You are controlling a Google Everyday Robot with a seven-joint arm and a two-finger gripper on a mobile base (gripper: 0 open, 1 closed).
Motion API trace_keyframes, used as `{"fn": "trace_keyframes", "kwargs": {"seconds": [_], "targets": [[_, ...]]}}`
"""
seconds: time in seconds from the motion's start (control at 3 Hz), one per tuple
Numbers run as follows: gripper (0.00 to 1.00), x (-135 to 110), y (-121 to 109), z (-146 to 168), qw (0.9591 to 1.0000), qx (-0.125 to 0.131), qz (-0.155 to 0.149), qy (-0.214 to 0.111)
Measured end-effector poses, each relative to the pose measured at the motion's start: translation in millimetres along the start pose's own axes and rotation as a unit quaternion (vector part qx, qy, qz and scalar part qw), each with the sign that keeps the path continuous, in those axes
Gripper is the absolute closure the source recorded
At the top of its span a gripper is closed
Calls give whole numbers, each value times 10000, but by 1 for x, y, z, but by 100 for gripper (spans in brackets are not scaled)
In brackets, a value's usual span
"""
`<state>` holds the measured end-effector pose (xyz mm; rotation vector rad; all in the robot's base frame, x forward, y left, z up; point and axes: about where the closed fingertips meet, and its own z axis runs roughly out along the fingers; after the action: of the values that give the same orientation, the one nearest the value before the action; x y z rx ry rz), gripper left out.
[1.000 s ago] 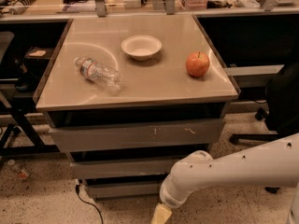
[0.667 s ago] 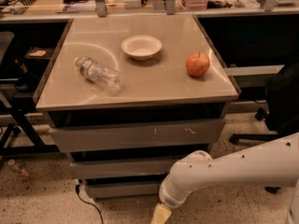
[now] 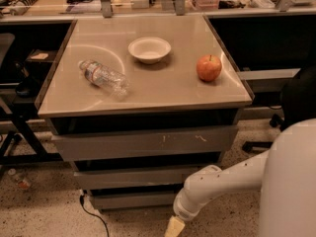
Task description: Open bottom drawer
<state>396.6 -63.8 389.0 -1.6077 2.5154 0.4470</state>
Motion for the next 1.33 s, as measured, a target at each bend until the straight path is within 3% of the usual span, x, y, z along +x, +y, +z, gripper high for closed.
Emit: {"fn": "trace_keyframes", "kwargs": {"seconds": [0.33,0.67,1.0,1.33], "targets": [[0,22,-39,31,9989,274,360,-108],[0,22,-39,31,9989,275,360,-109],[0,18,-58,55,9983,348,361,-304],[0,22,-91,78,9951,506,584,-621]]}}
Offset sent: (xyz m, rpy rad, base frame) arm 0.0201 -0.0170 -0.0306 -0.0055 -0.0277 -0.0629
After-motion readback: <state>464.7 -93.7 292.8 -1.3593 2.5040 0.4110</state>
